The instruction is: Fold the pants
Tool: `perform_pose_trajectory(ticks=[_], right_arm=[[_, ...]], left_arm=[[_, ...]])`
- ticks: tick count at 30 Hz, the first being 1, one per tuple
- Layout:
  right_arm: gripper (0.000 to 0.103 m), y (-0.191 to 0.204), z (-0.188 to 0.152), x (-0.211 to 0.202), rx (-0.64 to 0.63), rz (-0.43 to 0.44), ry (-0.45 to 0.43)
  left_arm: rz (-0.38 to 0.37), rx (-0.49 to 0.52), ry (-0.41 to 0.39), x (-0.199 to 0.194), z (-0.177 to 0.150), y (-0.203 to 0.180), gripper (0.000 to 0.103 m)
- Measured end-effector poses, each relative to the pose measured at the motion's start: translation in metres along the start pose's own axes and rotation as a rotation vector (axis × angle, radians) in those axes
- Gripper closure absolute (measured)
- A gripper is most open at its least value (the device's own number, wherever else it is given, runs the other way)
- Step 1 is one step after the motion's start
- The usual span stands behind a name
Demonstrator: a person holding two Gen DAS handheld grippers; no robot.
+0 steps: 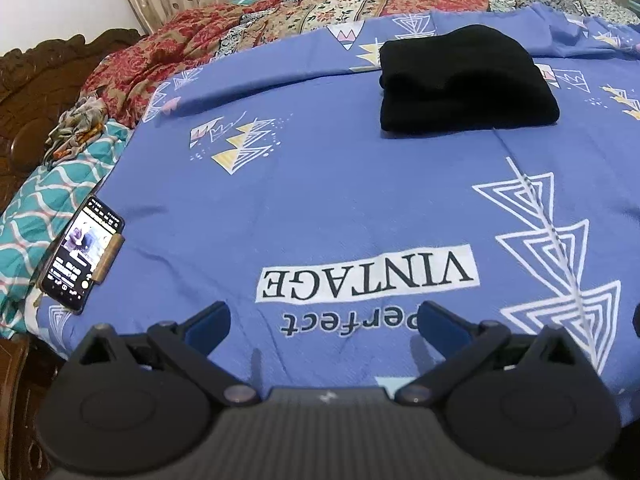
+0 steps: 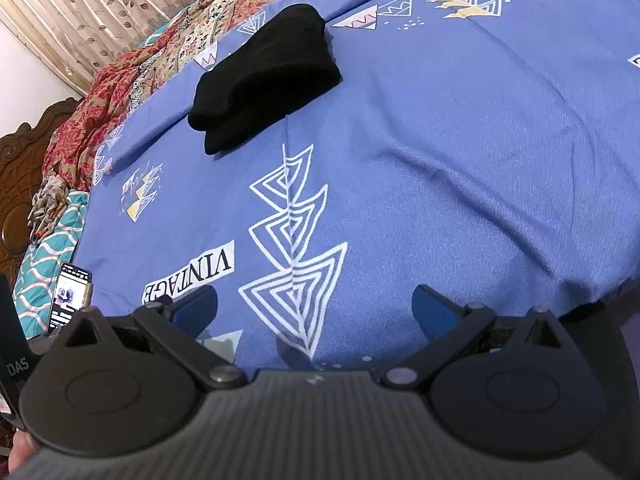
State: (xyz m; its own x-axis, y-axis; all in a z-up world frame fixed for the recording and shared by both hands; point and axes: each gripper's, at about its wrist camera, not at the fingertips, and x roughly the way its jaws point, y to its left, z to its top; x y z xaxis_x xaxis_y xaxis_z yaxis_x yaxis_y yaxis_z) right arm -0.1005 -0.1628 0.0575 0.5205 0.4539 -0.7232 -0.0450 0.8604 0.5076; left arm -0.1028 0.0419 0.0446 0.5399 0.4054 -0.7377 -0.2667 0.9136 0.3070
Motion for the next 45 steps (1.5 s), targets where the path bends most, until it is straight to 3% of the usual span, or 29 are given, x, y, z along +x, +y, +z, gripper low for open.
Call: perform_pose_trajectory(ticks=[27,36,45], right_arm=[[0.0,-0.0013,-0.0001,0.0009,0.007,-0.002,0.016],[0.0,0.0006,0.0007,-0.002,-0.022,-0.007,-0.011],[0.0,0.0033,0.0051,-0.0055,-0.054,-0.014,-0.04]], left_arm=[[-0.047,-0.026,0.055,0.0061,-0.0034,0.0022,0.0],[-0.086,-0.037,0.097,0.0068,-0.0033,0.0021,0.0],[-0.112,-0.043,0.086,0.0026,-0.0027,0.0041,0.0]])
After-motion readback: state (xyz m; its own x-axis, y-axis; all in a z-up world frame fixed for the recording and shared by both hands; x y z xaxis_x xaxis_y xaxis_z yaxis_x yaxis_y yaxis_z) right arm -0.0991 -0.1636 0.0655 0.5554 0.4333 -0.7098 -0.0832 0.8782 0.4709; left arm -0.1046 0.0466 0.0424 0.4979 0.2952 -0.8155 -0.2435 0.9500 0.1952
